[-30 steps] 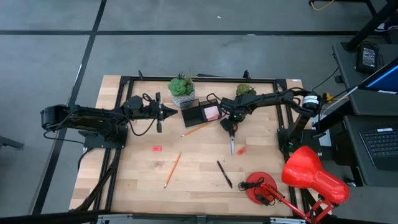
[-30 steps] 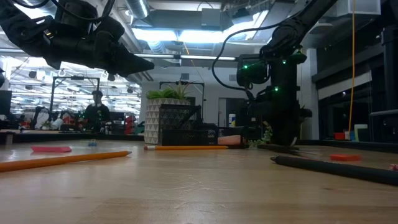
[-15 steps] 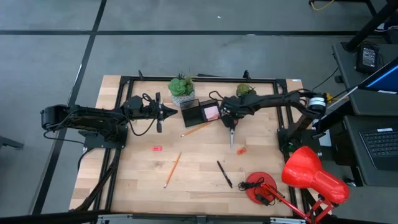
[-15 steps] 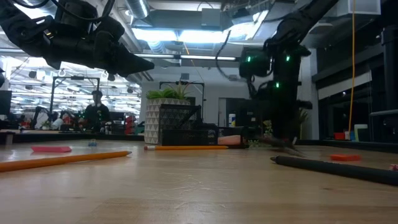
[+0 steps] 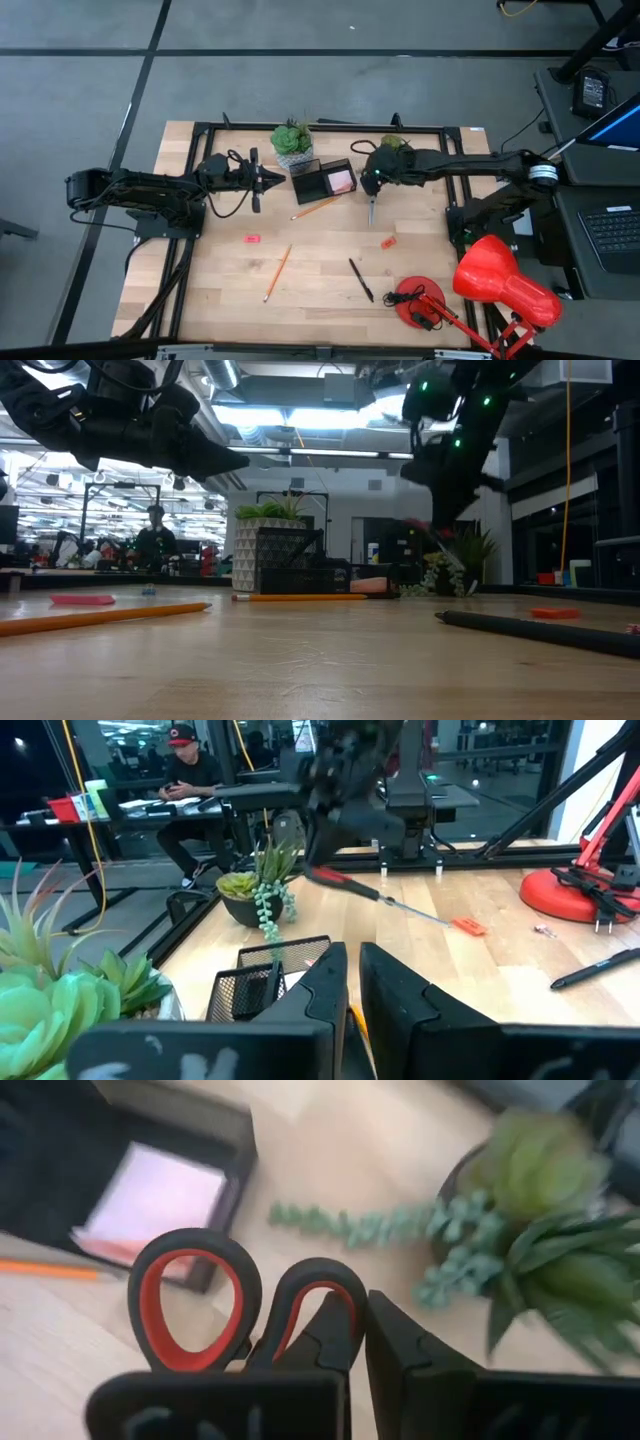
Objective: Pick and place office supplies into organizer
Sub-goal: Put the black scissors into the black desk organizer
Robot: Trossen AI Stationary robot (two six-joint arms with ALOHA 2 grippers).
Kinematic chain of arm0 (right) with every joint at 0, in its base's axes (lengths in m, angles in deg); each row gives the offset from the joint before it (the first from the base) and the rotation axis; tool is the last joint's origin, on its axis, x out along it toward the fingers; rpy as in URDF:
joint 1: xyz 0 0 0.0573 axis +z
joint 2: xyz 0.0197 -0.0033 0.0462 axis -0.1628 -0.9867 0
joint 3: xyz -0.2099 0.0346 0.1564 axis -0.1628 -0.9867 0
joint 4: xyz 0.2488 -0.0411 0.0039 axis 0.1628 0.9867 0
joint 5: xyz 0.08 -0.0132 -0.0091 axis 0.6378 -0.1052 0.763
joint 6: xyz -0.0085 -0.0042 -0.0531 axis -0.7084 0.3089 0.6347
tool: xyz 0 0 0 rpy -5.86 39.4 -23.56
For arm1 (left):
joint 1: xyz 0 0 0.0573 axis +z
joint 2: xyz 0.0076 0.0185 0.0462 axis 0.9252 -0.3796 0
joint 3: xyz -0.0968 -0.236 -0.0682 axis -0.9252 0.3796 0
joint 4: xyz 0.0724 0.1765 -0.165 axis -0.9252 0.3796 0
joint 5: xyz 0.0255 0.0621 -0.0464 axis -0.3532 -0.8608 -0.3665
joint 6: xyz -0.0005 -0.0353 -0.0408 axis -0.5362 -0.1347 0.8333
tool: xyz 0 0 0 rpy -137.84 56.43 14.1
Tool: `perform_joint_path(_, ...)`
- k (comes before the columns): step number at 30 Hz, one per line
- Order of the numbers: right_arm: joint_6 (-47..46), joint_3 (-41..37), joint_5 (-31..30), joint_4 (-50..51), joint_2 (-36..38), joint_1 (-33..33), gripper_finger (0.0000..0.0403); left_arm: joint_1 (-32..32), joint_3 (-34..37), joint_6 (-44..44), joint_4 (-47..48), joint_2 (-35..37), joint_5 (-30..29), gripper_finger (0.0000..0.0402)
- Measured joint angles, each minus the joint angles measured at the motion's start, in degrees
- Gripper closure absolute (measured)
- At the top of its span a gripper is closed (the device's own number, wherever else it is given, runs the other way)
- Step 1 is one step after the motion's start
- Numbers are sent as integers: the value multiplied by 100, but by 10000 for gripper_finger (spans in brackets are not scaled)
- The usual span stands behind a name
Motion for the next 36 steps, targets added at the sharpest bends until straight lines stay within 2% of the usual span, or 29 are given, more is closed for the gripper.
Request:
perform_joint_path(6, 133, 0, -798, -408, 329, 518, 392, 0, 0, 161, -114, 0, 2, 348)
perform_joint_path(23, 1629, 11, -1885, -2342, 335, 1371, 392, -564, -4, 773, -739, 0, -18, 256)
perform_joint_path(27, 2122, 11, -1927, -2987, 328, 1603, 392, -767, -87, 894, -881, 0, -415, 251)
perform_joint_path(36, 3579, 13, -2237, -4599, 21, 1899, 392, -1278, -909, 767, -85, -229, -935, 251)
